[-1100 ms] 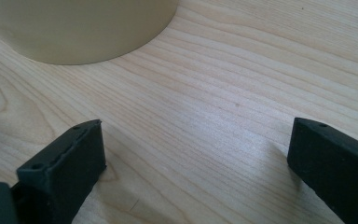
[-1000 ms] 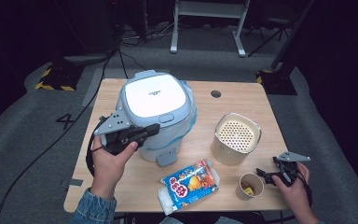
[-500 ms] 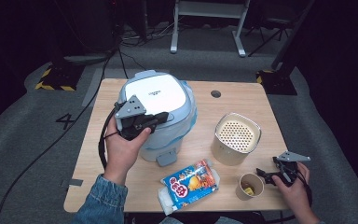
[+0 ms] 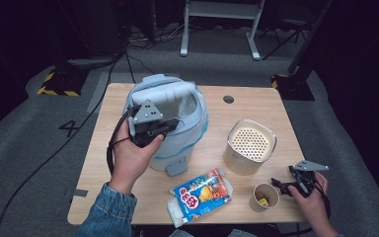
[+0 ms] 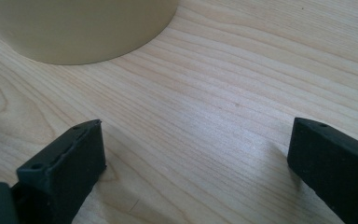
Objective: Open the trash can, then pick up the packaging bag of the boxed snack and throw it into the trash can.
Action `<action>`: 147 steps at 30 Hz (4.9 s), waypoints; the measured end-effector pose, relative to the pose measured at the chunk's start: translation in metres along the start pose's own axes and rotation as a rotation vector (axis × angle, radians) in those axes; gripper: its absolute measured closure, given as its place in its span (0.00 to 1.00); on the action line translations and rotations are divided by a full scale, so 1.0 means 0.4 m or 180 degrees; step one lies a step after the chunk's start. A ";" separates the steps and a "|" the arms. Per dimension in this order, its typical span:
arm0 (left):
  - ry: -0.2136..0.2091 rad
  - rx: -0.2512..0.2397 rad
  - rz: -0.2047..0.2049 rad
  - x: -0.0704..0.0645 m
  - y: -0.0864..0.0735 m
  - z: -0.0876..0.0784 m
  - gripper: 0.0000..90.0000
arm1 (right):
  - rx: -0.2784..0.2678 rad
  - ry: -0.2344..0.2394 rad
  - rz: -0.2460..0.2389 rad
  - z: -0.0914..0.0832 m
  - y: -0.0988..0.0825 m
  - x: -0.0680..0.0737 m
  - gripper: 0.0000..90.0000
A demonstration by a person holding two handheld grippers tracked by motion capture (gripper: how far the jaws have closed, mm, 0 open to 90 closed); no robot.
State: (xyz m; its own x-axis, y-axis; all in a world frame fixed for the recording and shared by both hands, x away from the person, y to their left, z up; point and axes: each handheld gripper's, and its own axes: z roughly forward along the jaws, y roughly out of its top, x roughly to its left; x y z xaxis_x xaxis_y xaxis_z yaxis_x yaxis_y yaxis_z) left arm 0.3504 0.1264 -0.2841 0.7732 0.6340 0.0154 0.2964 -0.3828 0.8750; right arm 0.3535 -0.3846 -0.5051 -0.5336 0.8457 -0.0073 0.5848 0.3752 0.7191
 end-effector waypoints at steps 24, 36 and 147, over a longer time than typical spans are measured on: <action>-0.0455 -0.0162 0.0086 -0.088 -0.020 0.005 0.49 | -0.0001 0.0002 0.0002 0.000 0.000 0.000 0.05; -0.0628 0.0253 0.0212 -0.162 -0.127 0.135 0.37 | -0.0002 0.0002 0.0002 0.000 0.000 0.000 0.05; -0.0672 -0.1055 0.0006 0.011 0.066 -0.028 0.99 | -0.0009 -0.0011 0.0010 0.000 -0.001 0.001 0.05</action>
State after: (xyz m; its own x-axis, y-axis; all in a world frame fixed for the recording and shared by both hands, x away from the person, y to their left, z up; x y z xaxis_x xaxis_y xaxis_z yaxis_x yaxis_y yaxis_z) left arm 0.3556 0.1265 -0.2555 0.8821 0.4681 -0.0524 0.1244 -0.1241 0.9844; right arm 0.3530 -0.3843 -0.5053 -0.5297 0.8481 -0.0076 0.5847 0.3716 0.7211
